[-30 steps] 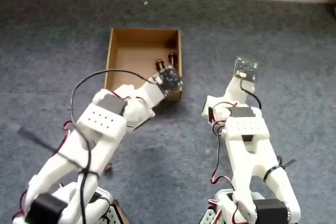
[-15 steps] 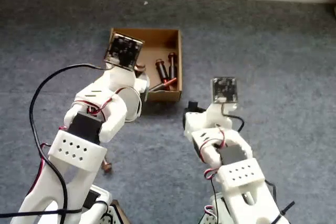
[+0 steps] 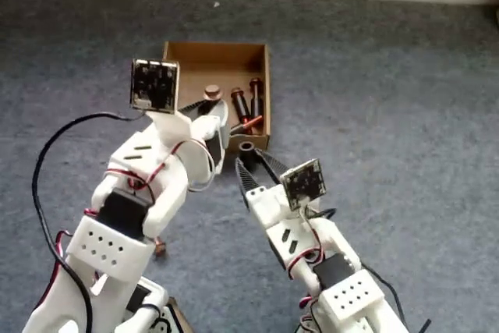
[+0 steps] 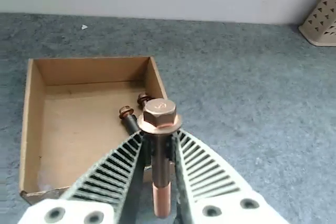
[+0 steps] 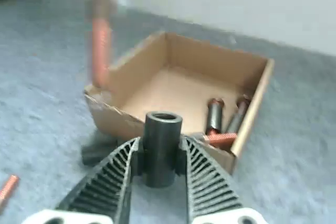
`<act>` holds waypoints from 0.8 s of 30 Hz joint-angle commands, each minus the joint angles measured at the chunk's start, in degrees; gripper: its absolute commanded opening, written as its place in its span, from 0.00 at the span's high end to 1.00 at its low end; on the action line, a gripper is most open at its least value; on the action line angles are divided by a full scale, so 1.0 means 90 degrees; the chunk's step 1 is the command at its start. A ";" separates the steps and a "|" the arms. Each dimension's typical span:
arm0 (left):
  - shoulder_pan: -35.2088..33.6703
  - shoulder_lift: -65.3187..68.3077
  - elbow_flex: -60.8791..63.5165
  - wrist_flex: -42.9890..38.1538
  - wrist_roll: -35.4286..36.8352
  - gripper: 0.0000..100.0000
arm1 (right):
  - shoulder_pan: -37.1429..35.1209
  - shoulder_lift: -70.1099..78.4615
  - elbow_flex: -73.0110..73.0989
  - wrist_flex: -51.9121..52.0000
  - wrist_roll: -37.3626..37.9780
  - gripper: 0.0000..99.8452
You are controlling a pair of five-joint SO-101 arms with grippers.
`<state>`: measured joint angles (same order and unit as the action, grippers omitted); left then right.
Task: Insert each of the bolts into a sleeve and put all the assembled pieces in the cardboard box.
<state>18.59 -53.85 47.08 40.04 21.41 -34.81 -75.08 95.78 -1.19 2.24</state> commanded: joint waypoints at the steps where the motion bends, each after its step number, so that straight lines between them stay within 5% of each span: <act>1: 0.0396 -0.0650 0.0571 -0.0762 0.0049 1.00 | -0.0298 -0.0503 0.0659 -0.0249 0.0068 1.00; 7: 0.0913 -0.1431 0.1411 -0.1182 -0.0420 1.00 | -0.0562 -0.0679 0.0689 -0.0200 0.0068 1.00; 24: 0.0640 -0.2867 0.1499 -0.1289 -0.0420 1.00 | -0.0698 -0.0718 0.0689 0.0171 0.0068 1.00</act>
<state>23.78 -78.46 60.70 30.02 18.15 -40.53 -80.53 96.04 0.31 2.24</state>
